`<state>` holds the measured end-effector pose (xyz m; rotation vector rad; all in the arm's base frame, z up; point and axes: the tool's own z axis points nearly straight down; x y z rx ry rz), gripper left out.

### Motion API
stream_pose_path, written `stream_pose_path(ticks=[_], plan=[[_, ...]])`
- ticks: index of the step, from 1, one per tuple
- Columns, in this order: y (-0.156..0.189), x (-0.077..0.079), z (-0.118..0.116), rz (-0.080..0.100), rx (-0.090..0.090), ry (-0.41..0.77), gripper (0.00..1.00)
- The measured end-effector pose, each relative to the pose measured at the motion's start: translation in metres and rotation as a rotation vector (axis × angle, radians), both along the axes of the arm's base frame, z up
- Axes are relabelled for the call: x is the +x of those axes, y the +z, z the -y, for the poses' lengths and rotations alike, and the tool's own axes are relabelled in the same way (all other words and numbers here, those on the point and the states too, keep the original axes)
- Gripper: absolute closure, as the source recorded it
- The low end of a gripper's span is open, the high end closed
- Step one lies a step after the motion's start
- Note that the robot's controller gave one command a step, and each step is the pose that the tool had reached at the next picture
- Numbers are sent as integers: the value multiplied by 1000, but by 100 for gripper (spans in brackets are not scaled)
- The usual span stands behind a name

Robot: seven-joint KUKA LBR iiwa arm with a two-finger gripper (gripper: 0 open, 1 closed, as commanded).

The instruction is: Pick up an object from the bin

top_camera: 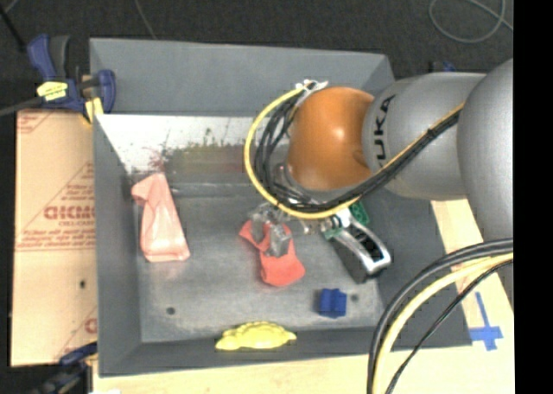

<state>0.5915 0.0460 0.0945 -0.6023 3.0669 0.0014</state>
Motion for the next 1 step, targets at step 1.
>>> stream_pose_path(ticks=[1], plan=[[-1,-61,11,3,-4,321,100]])
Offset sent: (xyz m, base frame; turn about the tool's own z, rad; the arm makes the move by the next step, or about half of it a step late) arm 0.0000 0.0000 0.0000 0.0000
